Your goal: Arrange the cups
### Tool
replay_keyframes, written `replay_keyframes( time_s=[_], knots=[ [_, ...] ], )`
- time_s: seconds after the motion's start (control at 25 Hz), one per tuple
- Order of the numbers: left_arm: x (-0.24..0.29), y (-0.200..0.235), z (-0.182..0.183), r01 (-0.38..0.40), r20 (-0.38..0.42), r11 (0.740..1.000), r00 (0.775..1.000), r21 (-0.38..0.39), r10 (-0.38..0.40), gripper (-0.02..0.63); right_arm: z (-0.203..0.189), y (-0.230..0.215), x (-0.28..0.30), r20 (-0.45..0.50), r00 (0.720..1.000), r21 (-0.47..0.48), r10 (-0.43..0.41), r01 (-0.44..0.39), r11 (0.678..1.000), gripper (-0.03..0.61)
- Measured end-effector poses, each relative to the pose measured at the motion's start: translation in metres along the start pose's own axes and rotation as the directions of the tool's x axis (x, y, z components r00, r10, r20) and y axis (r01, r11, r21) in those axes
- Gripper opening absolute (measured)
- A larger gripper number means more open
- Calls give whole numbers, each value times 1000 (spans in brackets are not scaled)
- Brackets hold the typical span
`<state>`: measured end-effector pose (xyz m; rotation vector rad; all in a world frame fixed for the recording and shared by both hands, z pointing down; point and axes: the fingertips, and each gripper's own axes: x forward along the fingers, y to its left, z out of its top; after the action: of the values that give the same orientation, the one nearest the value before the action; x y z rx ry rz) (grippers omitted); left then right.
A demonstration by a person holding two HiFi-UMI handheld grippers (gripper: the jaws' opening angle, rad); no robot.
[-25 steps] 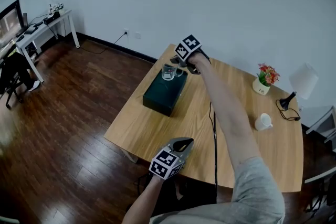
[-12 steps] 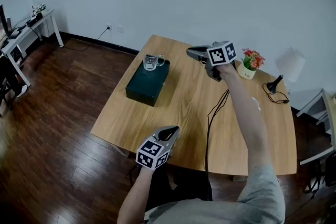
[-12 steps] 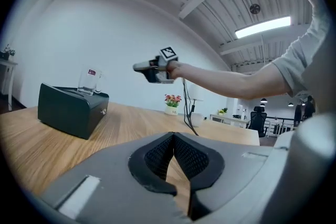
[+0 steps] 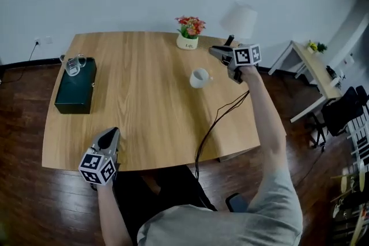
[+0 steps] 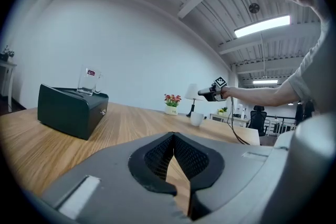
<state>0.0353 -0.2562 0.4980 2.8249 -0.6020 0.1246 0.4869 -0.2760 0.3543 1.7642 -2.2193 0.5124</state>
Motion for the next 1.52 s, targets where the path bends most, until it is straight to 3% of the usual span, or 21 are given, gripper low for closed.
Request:
replay_keyframes(
  time_s=[0.08, 0.16, 0.4, 0.56, 0.8, 1.0, 1.32, 1.52],
  knots=[
    [0, 1, 1, -3, 2, 1000, 1000, -2, 3, 9, -23, -24, -28, -5, 998, 29, -62, 63, 998, 186],
    [0, 3, 0, -10, 5, 1000, 1000, -1, 11, 9, -47, -37, -46, -18, 996, 52, -86, 87, 995, 186],
    [4, 3, -6, -17, -20, 999, 1000, 41, 18, 9, -121, -36, -65, -100, 993, 67, -66, 72, 995, 185],
    [6, -7, -15, 19, -68, 998, 998, 64, -14, 9, -146, -31, -75, -149, 988, 6, -41, 42, 999, 181],
    [20, -33, -15, 84, -51, 996, 995, 8, -83, 8, -148, -28, -73, -213, 977, -61, -31, 18, 998, 181],
    [30, -46, -29, 68, -131, 989, 990, 129, -51, 9, -135, -25, -42, -271, 962, -62, -26, 10, 998, 143],
    [29, -44, -33, 46, -129, 991, 991, 125, -30, 9, -115, -21, 20, -355, 935, -31, -19, 9, 999, 140],
    [29, -47, -30, 45, -114, 990, 993, 131, -30, 9, -128, -22, 46, -447, 894, -13, -12, 7, 1000, 138]
  ],
)
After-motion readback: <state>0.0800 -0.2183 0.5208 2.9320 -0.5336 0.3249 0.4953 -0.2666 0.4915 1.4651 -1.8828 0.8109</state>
